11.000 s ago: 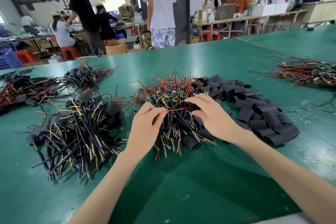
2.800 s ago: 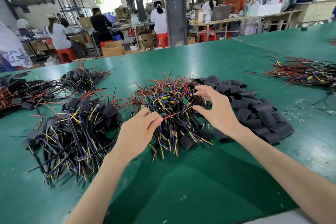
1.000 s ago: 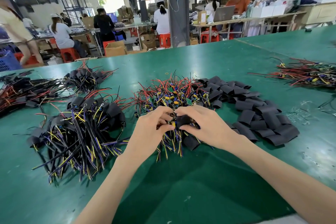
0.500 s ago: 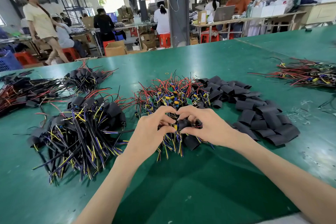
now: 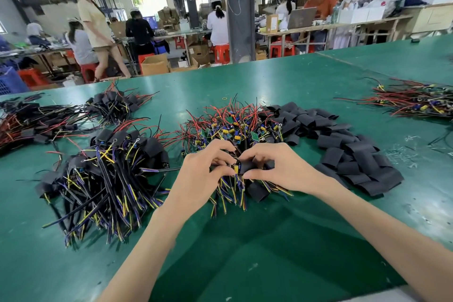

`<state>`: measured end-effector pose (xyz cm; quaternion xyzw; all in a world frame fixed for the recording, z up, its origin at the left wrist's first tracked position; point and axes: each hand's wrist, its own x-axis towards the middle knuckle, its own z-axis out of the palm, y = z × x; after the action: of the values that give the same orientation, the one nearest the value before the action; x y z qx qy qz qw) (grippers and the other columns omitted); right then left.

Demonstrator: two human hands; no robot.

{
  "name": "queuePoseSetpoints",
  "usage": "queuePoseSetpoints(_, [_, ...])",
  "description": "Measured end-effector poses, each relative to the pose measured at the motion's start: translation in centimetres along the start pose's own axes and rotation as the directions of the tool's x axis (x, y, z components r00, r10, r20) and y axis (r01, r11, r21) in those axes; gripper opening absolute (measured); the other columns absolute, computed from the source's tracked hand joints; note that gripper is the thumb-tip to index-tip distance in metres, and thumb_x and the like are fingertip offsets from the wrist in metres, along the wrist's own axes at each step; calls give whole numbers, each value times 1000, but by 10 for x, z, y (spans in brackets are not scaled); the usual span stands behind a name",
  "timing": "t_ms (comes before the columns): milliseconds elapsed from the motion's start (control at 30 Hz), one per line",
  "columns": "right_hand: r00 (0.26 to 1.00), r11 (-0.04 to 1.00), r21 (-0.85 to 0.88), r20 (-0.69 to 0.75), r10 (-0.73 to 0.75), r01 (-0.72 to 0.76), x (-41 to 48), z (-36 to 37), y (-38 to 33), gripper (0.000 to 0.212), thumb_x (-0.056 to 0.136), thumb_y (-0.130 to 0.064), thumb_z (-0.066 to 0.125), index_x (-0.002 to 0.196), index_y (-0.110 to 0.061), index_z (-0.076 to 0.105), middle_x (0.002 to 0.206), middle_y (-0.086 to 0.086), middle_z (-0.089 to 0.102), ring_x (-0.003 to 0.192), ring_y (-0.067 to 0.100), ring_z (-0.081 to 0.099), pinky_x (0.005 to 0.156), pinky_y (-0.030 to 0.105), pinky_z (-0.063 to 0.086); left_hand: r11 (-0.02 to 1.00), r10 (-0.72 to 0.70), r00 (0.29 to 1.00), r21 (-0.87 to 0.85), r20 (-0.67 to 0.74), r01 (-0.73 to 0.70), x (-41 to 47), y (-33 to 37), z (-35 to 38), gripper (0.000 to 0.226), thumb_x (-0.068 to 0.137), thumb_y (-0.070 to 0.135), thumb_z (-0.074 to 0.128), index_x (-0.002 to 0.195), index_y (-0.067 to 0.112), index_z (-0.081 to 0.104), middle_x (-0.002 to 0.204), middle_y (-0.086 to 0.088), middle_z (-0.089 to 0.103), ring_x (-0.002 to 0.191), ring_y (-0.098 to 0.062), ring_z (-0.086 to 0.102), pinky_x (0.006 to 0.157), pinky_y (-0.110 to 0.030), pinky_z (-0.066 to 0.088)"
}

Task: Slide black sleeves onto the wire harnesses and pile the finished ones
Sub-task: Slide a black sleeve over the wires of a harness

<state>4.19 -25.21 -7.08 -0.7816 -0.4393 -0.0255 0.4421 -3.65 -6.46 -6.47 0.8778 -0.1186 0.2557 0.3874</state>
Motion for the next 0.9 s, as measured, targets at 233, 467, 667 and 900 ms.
queuePoseSetpoints(233, [989,978,-151,-22,-148,143,-1,5,-3,31,76,-17,78,104,-8,69,95,1,63,81,15,56,78,33,47,999,-40,999,-31,7,40,0,5,0,65,71,-2,76,103,47,48,81,16,69,73,3,63,75,-3,42])
queuePoseSetpoints(467, [972,917,-331,1,-237,224,-3,12,-4,29,83,-19,71,110,-8,65,105,1,60,92,19,59,84,36,49,994,-88,996,-65,-27,86,0,4,2,66,67,1,81,105,45,49,72,4,65,70,-4,62,75,-10,47])
queuePoseSetpoints(667, [970,905,-360,1,-244,228,-3,12,-3,29,85,-21,69,111,-9,64,106,1,60,91,19,61,80,40,51,991,-74,997,-112,-28,70,0,2,0,63,73,-5,75,112,38,52,75,3,71,73,-5,67,82,-14,50])
queuePoseSetpoints(900, [974,921,-335,-37,-226,201,-1,10,-3,27,85,-21,69,110,-11,65,108,-2,60,93,16,60,84,37,49,992,-99,993,-88,-63,94,0,-2,2,60,75,-4,74,119,29,51,75,5,69,71,-3,65,78,-11,49])
